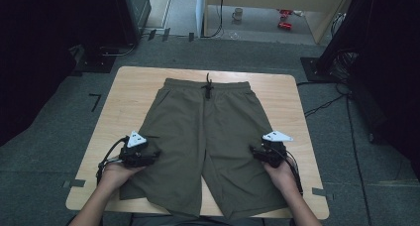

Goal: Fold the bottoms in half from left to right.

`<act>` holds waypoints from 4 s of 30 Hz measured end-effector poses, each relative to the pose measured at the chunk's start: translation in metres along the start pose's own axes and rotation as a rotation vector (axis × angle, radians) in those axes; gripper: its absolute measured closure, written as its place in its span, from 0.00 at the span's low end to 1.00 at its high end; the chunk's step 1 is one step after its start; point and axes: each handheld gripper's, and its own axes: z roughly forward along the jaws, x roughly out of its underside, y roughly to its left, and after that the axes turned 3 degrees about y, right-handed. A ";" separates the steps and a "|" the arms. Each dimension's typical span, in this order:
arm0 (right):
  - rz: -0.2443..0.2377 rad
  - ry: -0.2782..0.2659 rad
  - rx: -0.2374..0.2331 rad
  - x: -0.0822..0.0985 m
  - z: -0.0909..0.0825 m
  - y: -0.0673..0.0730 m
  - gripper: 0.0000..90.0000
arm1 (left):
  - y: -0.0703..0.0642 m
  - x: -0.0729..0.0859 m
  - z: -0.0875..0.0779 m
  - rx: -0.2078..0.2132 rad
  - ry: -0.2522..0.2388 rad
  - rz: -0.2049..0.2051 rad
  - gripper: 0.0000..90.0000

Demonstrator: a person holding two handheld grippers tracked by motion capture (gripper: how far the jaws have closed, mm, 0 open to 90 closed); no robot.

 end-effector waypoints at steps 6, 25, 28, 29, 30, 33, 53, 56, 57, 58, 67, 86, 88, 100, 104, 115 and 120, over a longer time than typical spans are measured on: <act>-0.001 -0.001 0.001 0.005 -0.005 -0.006 0.44 | -0.014 0.004 -0.004 0.035 0.013 0.004 0.42; 0.049 -0.020 -0.007 -0.009 -0.011 -0.013 0.40 | -0.013 0.003 -0.025 0.046 -0.013 0.024 0.42; 0.042 -0.007 -0.016 -0.014 -0.010 -0.010 0.40 | -0.011 0.005 -0.030 0.053 -0.013 0.035 0.45; 0.033 -0.003 -0.020 -0.015 -0.009 -0.008 0.40 | -0.009 0.006 -0.032 0.054 -0.007 0.036 0.43; 0.027 -0.003 -0.022 -0.017 -0.009 -0.007 0.40 | -0.008 0.008 -0.034 0.053 -0.002 0.029 0.42; 0.020 0.001 -0.027 -0.022 -0.007 -0.004 0.39 | -0.005 0.011 -0.039 0.051 -0.002 0.020 0.42; 0.005 -0.001 -0.087 -0.065 0.006 0.014 0.36 | 0.006 0.030 -0.064 0.063 -0.019 -0.046 0.37; -0.004 0.000 -0.089 -0.071 0.007 0.016 0.35 | 0.006 0.033 -0.066 0.054 -0.007 -0.046 0.37; -0.005 -0.003 -0.089 -0.073 0.008 0.017 0.34 | 0.006 0.034 -0.066 0.052 -0.003 -0.044 0.37; -0.007 -0.004 -0.090 -0.075 0.009 0.018 0.33 | 0.006 0.035 -0.067 0.048 -0.002 -0.043 0.37; -0.012 -0.006 -0.105 -0.089 0.016 0.027 0.31 | 0.009 0.046 -0.069 0.041 0.016 -0.080 0.37; -0.053 -0.024 -0.149 -0.124 0.040 0.051 0.36 | 0.007 0.059 -0.068 0.020 0.067 -0.089 0.37; -0.043 -0.031 -0.156 -0.125 0.043 0.053 0.36 | 0.007 0.060 -0.068 0.020 0.066 -0.084 0.38; -0.057 0.001 -0.167 -0.143 0.062 0.067 0.38 | 0.004 0.064 -0.066 0.019 0.025 -0.066 0.38; -0.053 -0.004 -0.178 -0.150 0.067 0.072 0.38 | 0.004 0.064 -0.065 0.021 0.027 -0.062 0.37; -0.064 -0.015 -0.174 -0.164 0.083 0.084 0.40 | 0.003 0.063 -0.064 0.041 0.031 -0.056 0.29; -0.046 -0.017 -0.178 -0.170 0.090 0.087 0.41 | 0.002 0.064 -0.063 0.050 0.034 -0.018 0.23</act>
